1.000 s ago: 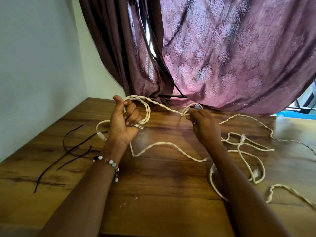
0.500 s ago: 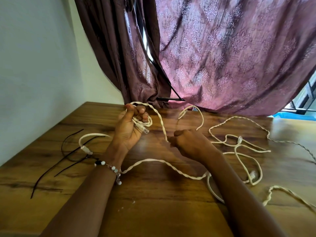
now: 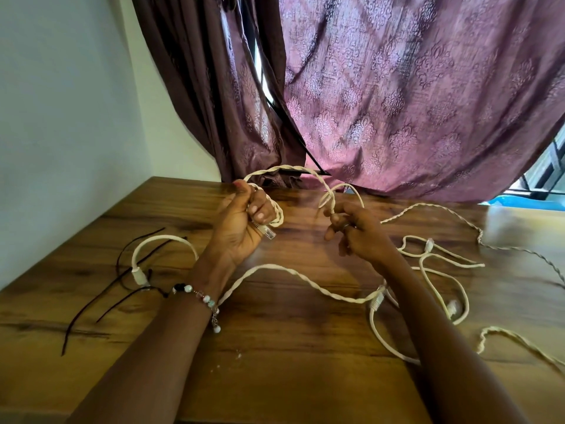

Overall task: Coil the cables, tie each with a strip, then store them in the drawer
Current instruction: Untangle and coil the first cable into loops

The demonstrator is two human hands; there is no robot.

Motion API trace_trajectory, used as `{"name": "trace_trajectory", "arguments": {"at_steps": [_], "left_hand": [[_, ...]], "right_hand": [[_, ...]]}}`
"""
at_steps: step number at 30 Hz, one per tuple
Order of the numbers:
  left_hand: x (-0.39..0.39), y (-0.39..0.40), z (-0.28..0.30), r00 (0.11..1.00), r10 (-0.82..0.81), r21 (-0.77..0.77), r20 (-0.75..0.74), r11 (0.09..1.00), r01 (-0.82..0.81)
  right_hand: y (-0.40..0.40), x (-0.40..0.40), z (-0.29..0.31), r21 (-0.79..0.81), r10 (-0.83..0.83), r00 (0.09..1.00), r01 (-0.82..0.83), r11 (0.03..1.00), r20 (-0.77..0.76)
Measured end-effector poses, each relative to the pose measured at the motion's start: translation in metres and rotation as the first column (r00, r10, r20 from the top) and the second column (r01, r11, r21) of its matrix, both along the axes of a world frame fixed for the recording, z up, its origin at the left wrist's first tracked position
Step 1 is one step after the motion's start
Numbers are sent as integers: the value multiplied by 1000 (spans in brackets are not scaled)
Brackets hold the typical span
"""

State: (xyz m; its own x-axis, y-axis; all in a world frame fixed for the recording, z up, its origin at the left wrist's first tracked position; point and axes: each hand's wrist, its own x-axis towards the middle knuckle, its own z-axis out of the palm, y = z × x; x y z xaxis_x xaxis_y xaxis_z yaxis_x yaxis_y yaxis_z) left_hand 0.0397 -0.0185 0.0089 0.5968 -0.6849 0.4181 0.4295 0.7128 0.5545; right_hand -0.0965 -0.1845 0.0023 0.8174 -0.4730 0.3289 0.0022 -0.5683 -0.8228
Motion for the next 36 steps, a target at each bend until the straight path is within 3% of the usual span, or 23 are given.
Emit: {"name": "trace_trajectory", "arguments": {"at_steps": [3,6,12,14,16,20,22,25,29,33,36], "left_hand": [[-1,3,2,998,-52,-42,-30,998,50],[-8,2,3,996,-89,-46,-24,995,88],[-10,-4,0,987,-159,-57,-30,986,157],[-9,-3,-2,985,-167,-59,-31,984,165],[-8,-4,-3,985,-172,-49,-19,984,171],[-11,-7,-5,985,-170,-11,2,985,170],[-10,-8,-5,988,-154,-5,-8,988,154],[-9,-6,-2,995,-104,9,-11,995,104],[-12,-4,-1,999,18,95,41,995,-22],[-12,-4,-3,985,130,166,113,975,-147],[-11,-3,-2,974,166,170,157,967,-192]], "right_hand": [[-20,-1,-7,-242,-203,979,203,949,27],[-18,-4,-11,-471,-362,929,350,810,69],[-6,-2,-10,-811,-529,848,322,489,17],[-3,1,-13,-861,-553,833,275,427,-8],[-4,4,-18,-847,-540,841,260,464,-38],[-5,10,-22,-509,-353,935,314,801,22],[-5,8,-21,-466,-335,941,314,827,39],[-3,5,-22,-656,-287,946,121,745,-152],[15,4,-14,-813,-288,881,-165,558,-376],[34,3,-4,-899,-319,881,-218,381,-349],[39,2,-3,-931,-357,887,-182,316,-295]]}}
